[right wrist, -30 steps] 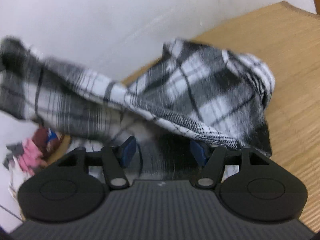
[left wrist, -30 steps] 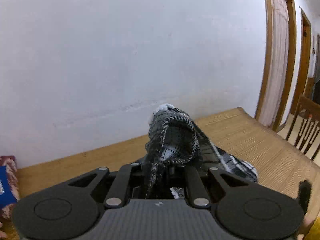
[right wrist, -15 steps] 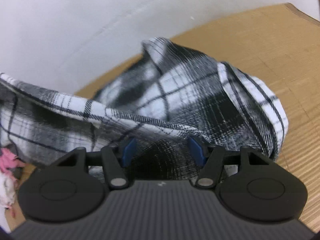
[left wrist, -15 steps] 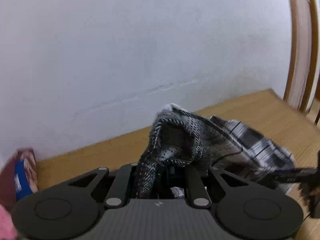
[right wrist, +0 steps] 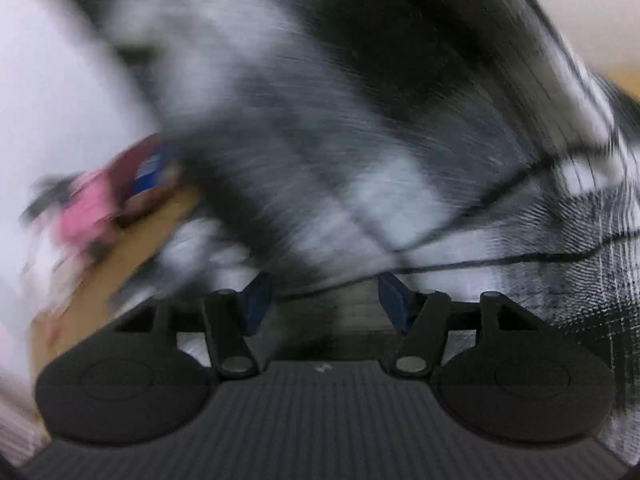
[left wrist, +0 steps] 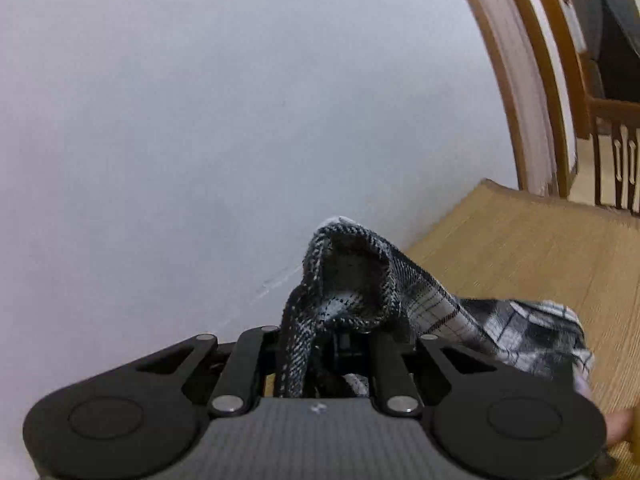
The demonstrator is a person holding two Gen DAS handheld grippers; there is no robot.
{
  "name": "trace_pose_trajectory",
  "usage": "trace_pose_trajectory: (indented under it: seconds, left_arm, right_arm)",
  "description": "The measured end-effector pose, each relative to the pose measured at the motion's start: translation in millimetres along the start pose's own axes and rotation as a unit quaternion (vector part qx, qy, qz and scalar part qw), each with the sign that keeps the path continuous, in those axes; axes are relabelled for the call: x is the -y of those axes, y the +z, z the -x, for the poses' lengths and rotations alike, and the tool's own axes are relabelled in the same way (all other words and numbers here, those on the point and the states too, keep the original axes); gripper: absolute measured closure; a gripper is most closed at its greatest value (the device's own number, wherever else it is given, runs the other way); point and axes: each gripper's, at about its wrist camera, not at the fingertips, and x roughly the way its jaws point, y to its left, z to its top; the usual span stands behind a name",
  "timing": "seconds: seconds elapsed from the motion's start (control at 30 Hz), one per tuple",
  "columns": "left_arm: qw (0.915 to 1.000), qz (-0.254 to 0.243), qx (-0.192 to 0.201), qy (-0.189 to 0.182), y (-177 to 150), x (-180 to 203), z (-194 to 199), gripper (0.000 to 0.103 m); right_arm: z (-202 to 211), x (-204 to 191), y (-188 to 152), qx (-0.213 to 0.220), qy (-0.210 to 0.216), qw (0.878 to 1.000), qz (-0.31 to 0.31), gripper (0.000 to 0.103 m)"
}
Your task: Fold clothes
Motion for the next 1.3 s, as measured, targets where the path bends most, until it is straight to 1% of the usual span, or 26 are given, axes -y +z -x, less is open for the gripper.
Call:
trace_pose_trajectory:
  seconds: [0.07, 0.13, 0.2, 0.23, 0.27, 0.3, 0.33, 0.37, 0.4, 0.47, 0.5, 0.53, 0.63, 0.67, 0.73, 0.8, 0.87, 0.9, 1.03, 1.1, 1.13, 1.17, 1.2, 1.23, 1.27, 1.3]
  left_arm:
    - [0.9998, -0.017, -0.006, -0.008, -14, 7, 1, 0.087]
    - [0.9991, -0.038, 0.005, -0.018, -34, 7, 4, 0.087]
    - [0.9981, -0.044, 0.005, -0.044, -52, 3, 6, 0.087]
    - [0.9975, -0.043, -0.004, -0.056, -60, 0, 7, 0.087]
    - [0.9968, -0.050, -0.013, -0.062, -66, -2, 6, 0.087]
    - [0.9959, -0.060, -0.019, -0.064, -69, -1, 3, 0.087]
    - [0.9954, -0.064, -0.022, -0.068, -73, -4, 4, 0.087]
    - [0.9949, -0.067, -0.025, -0.071, -76, -7, 5, 0.087]
    - [0.9944, -0.069, -0.028, -0.075, -79, -10, 6, 0.087]
    - [0.9937, -0.075, -0.026, -0.079, -88, -17, 10, 0.086]
    - [0.9931, -0.083, -0.023, -0.079, -90, -12, 0, 0.086]
    - [0.9924, -0.092, -0.023, -0.078, -92, -8, -4, 0.085]
    - [0.9899, -0.114, -0.030, -0.079, -109, 5, -19, 0.084]
    - [0.9889, -0.120, -0.034, -0.080, -116, 9, -26, 0.084]
    - [0.9871, -0.137, -0.042, -0.070, -130, 12, -31, 0.084]
    - [0.9832, -0.164, -0.056, -0.057, -150, 13, -38, 0.084]
    - [0.9811, -0.166, -0.081, -0.058, -176, 9, -47, 0.084]
    - [0.9799, -0.166, -0.094, -0.060, -188, 7, -52, 0.084]
    - [0.9801, -0.121, -0.146, -0.056, -248, -7, -66, 0.084]
    - [0.9784, -0.100, -0.174, -0.050, -280, -10, -75, 0.084]
    - [0.9781, -0.082, -0.186, -0.045, -293, -15, -75, 0.084]
    - [0.9773, -0.064, -0.198, -0.040, -306, -20, -75, 0.084]
    - [0.9772, -0.041, -0.204, -0.042, -314, -26, -70, 0.084]
    - [0.9774, -0.013, -0.205, -0.050, -320, -29, -67, 0.084]
    - [0.9770, 0.020, -0.202, -0.065, -324, -34, -60, 0.084]
    - [0.9767, 0.047, -0.194, -0.078, -325, -35, -55, 0.084]
  right_arm:
    - [-17, 27, 3, -0.008, 0.006, 0.997, -0.080, 0.042]
    - [-14, 46, 0, 0.001, 0.033, 0.988, -0.150, 0.041]
    - [-5, 55, -6, 0.006, 0.047, 0.980, -0.192, 0.042]
    - [0, 56, -9, 0.004, 0.052, 0.977, -0.204, 0.042]
    - [6, 54, -13, -0.001, 0.059, 0.975, -0.215, 0.039]
    - [12, 52, -17, -0.006, 0.066, 0.972, -0.226, 0.039]
    - [16, 47, -21, -0.011, 0.085, 0.970, -0.227, 0.039]
    - [18, 36, -24, -0.017, 0.113, 0.970, -0.213, 0.039]
    - [17, 23, -26, -0.023, 0.131, 0.972, -0.192, 0.039]
    - [6, -1, -24, -0.025, 0.116, 0.982, -0.147, 0.039]
    - [-4, -8, -20, -0.020, 0.099, 0.986, -0.132, 0.039]
    - [-16, -9, -15, -0.009, 0.078, 0.988, -0.134, 0.040]
    - [-45, -5, -3, 0.025, 0.018, 0.985, -0.170, 0.039]
    - [-48, -5, -1, 0.033, 0.009, 0.983, -0.182, 0.039]
    - [-52, -5, -1, 0.041, -0.006, 0.979, -0.201, 0.039]
    - [-52, -7, -4, 0.046, -0.018, 0.975, -0.216, 0.040]
    - [-39, -14, -17, 0.035, -0.016, 0.977, -0.208, 0.041]
    - [-30, -19, -26, 0.026, -0.018, 0.981, -0.194, 0.041]
    - [10, -41, -57, -0.011, -0.033, 0.993, -0.111, 0.041]
    - [28, -62, -62, -0.036, -0.061, 0.997, -0.029, 0.039]
    - [35, -73, -63, -0.047, -0.075, 0.996, 0.025, 0.039]
    - [42, -85, -63, -0.057, -0.089, 0.991, 0.078, 0.039]
    - [44, -92, -59, -0.060, -0.106, 0.984, 0.133, 0.039]
    - [43, -95, -51, -0.055, -0.125, 0.973, 0.189, 0.040]
    - [43, -98, -42, -0.051, -0.143, 0.958, 0.244, 0.040]
    - [42, -101, -34, -0.046, -0.162, 0.940, 0.298, 0.040]
